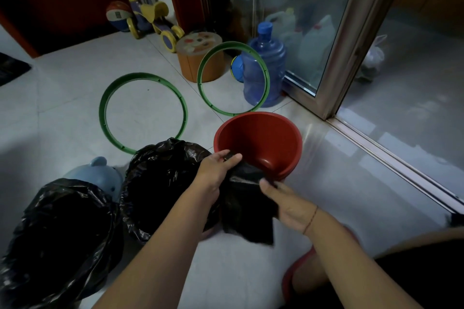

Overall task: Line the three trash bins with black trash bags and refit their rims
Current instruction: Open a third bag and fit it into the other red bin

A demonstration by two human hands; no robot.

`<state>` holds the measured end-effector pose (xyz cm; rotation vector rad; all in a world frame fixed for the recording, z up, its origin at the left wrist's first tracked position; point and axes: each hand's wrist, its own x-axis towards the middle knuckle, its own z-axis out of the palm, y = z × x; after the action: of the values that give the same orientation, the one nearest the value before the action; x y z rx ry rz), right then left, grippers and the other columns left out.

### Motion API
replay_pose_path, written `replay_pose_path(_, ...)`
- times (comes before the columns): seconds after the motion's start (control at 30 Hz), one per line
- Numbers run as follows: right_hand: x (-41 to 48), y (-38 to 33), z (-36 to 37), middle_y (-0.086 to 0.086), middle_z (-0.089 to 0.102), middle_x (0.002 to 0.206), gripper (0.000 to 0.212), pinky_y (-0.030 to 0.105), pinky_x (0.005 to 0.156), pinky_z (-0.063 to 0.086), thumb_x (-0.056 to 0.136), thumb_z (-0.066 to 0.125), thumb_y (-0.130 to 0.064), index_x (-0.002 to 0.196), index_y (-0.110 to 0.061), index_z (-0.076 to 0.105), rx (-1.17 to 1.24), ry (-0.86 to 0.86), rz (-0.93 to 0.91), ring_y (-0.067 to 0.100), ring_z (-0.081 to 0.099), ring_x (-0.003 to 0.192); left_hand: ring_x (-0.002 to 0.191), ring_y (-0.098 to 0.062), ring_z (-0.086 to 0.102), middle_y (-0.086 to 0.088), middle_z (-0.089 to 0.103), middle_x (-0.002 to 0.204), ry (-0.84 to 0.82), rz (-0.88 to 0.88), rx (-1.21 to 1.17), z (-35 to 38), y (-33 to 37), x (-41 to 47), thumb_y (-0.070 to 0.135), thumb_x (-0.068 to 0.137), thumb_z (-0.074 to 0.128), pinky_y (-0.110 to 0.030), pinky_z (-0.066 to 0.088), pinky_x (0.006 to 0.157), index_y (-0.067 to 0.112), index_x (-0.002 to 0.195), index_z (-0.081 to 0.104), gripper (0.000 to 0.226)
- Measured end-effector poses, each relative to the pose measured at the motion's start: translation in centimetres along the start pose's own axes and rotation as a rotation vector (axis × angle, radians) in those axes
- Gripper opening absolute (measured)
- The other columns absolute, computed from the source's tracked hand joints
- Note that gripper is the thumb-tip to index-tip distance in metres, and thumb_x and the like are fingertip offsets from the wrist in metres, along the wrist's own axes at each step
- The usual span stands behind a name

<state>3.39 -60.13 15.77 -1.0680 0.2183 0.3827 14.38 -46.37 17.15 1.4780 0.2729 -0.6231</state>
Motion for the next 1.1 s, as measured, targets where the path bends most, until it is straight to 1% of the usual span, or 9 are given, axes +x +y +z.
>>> replay_pose_path(0.17,1.7,-2.1,-0.1,0.018,0.067,0.118,0.072,0.046,0.099,0.046,0.076,0.055,-0.067,0.121,-0.011,0.063,0.245,0.244,0.106,0.034,0.063,0.111,0.072,-0.019,0.071,-0.013,0.074,0.09,-0.205,0.032,-0.029,-0.9,-1.0,-1.6,0.005,0.076,0.073,-0.027,0.057,0.07,0.004,0.112,0.065,0.037)
replay_pose_path(0.33,2.7,-3.2,-0.6,0.017,0.069,0.111,0.036,0.041,0.083,0.055,0.083,0.067,-0.036,0.108,-0.011,0.066,0.154,0.503,-0.02,0.031,0.066,0.101,0.088,-0.025,0.07,-0.016,0.073,0.1,-0.335,-0.006,0.052,-1.9,-1.6,-3.0,0.018,0.066,0.077,-0.031,0.055,0.08,0.007,0.101,0.071,0.038)
replay_pose_path(0.43,1.9,-3.2,-0.2,0.015,0.071,0.104,0.021,0.038,0.08,0.056,0.085,0.066,-0.022,0.102,-0.011,0.067,0.077,0.436,-0.141,0.03,0.067,0.098,0.101,-0.028,0.068,-0.016,0.071,0.107,-0.323,-0.046,0.045,-1.6,-0.7,-3.2,0.035,0.07,0.073,-0.035,0.051,0.09,0.007,0.108,0.068,0.047)
replay_pose_path(0.53,0.9,-2.7,0.3,0.008,0.074,0.104,0.031,0.032,0.087,0.055,0.074,0.07,-0.025,0.103,-0.012,0.069,-0.103,0.239,-0.167,0.024,0.069,0.101,0.101,-0.03,0.068,-0.018,0.071,0.108,-0.256,-0.062,-0.026,-1.0,1.0,-2.7,0.043,0.076,0.066,-0.037,0.052,0.09,0.003,0.112,0.067,0.054)
replay_pose_path(0.67,0.1,-2.3,0.1,0.004,0.072,0.112,0.053,0.024,0.087,0.053,0.065,0.078,-0.031,0.113,-0.014,0.065,-0.249,0.099,-0.089,0.018,0.067,0.105,0.094,-0.033,0.067,-0.025,0.067,0.111,-0.227,-0.007,-0.062,-0.4,2.3,-2.0,0.018,0.083,0.068,-0.039,0.054,0.089,-0.001,0.11,0.066,0.033)
replay_pose_path(0.77,0.1,-3.3,-0.2,0.013,0.07,0.115,0.056,0.033,0.089,0.054,0.072,0.07,-0.041,0.118,-0.009,0.063,-0.043,0.167,-0.073,0.026,0.066,0.107,0.087,-0.03,0.066,-0.02,0.069,0.101,-0.256,0.071,-0.05,-0.3,1.9,-2.5,0.0,0.081,0.066,-0.033,0.056,0.081,0.0,0.101,0.067,0.021)
replay_pose_path(0.9,0.9,-5.2,-1.1,0.017,0.069,0.113,0.048,0.042,0.087,0.053,0.072,0.074,-0.039,0.11,-0.012,0.067,0.068,0.431,-0.115,0.033,0.065,0.105,0.097,-0.03,0.067,-0.02,0.069,0.108,-0.4,0.055,0.077,-0.7,1.2,-3.4,-0.002,0.076,0.07,-0.036,0.055,0.088,0.0,0.111,0.065,0.036)
replay_pose_path(1.0,0.7,-6.0,-0.7,0.017,0.071,0.103,0.019,0.035,0.076,0.055,0.082,0.068,-0.017,0.099,-0.009,0.067,0.031,0.476,-0.198,0.03,0.066,0.098,0.105,-0.03,0.066,-0.018,0.068,0.115,-0.495,0.039,0.102,-0.7,1.5,-3.9,0.01,0.081,0.07,-0.034,0.053,0.091,0.004,0.12,0.062,0.041)
replay_pose_path(1.1,0.2,-6.6,0.0,0.015,0.073,0.1,0.031,0.038,0.084,0.054,0.074,0.072,-0.021,0.101,-0.005,0.069,-0.094,0.357,-0.246,0.032,0.068,0.099,0.108,-0.03,0.064,-0.018,0.067,0.117,-0.45,0.072,-0.013,0.0,3.2,-3.8,0.028,0.089,0.061,-0.037,0.05,0.097,0.004,0.122,0.062,0.041)
